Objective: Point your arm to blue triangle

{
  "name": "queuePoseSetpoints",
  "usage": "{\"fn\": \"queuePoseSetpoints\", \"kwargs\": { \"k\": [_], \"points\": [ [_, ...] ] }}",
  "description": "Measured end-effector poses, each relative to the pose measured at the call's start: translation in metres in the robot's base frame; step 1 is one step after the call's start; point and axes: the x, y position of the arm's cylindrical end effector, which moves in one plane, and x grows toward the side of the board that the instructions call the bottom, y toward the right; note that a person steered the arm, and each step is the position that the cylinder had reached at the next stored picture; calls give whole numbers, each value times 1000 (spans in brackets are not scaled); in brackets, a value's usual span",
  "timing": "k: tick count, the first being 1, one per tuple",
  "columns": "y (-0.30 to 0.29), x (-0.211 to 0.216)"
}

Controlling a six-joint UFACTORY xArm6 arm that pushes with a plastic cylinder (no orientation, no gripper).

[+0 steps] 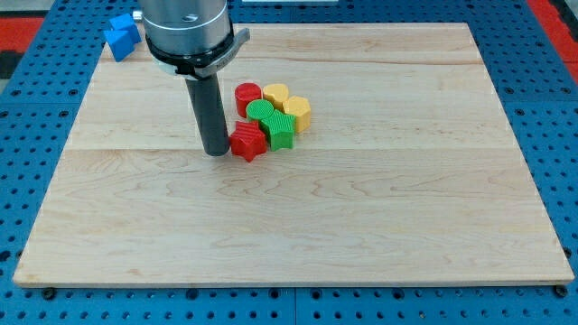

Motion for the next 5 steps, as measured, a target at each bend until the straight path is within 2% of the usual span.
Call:
{"fn": "queuePoseSetpoints", "kwargs": {
  "k": [1,2,3,5],
  "points": [
    [-30,0],
    [-113,-8],
    [-190,-46],
    [-211,-109]
  ]
}}
